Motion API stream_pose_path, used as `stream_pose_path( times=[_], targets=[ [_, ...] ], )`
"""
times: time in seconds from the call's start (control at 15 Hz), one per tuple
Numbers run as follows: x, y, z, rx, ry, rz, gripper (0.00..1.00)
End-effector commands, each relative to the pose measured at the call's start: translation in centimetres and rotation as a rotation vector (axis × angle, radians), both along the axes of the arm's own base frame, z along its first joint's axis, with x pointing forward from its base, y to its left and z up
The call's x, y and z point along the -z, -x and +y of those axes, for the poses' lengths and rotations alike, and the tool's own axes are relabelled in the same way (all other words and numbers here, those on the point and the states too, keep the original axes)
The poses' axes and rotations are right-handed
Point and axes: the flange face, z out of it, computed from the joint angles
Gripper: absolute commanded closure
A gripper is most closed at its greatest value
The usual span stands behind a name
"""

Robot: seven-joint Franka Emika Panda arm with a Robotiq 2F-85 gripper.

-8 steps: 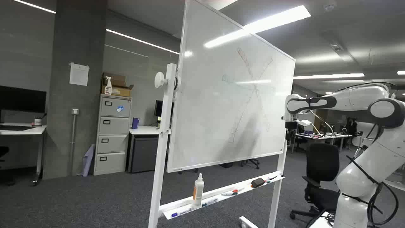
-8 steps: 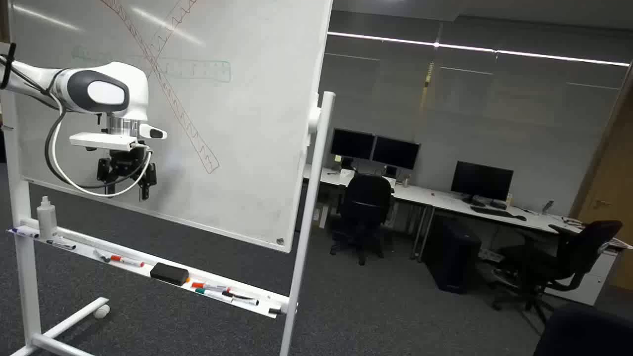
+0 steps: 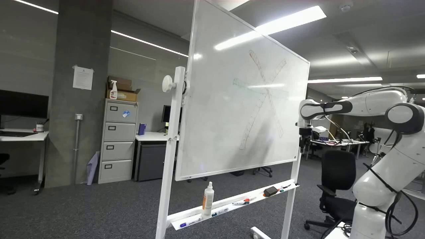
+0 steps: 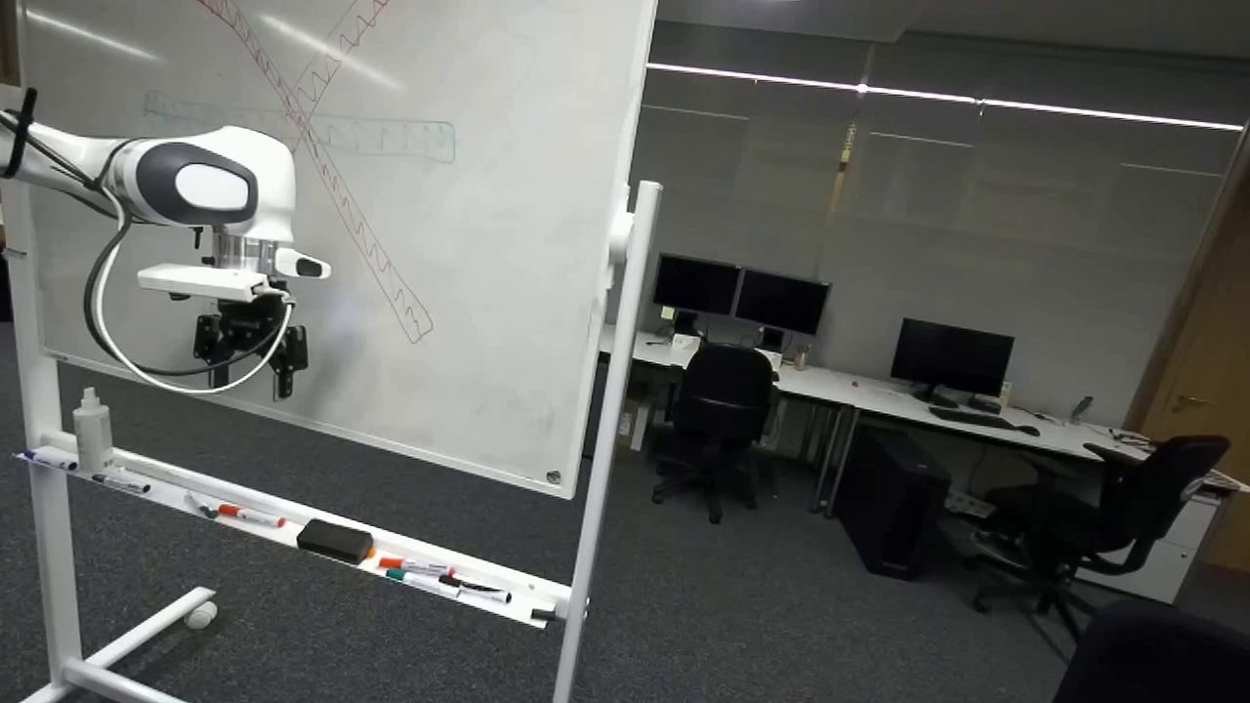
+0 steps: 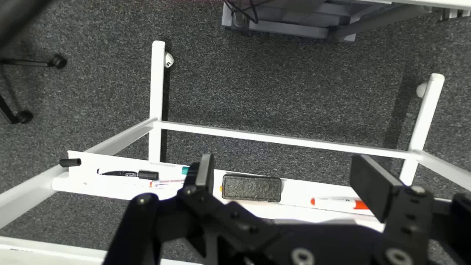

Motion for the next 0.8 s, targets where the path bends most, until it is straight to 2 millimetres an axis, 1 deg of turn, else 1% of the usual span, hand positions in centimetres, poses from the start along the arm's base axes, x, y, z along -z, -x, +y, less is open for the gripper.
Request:
stream_pose_path(
  times=[0.0, 0.47, 0.6, 0.73],
  targets=[
    [2.3, 0.3, -0.9, 0.118, -0.033, 0.032, 0.00],
    [9.0, 3.2, -2.9, 0.352, -0.172, 0.059, 0.00],
    [11.0, 3.9, -3.3, 0.438, -0.178, 0.024, 0.00],
    [13.4, 4.5, -3.2, 0.514, -0.168, -0.016, 0.00]
  ],
)
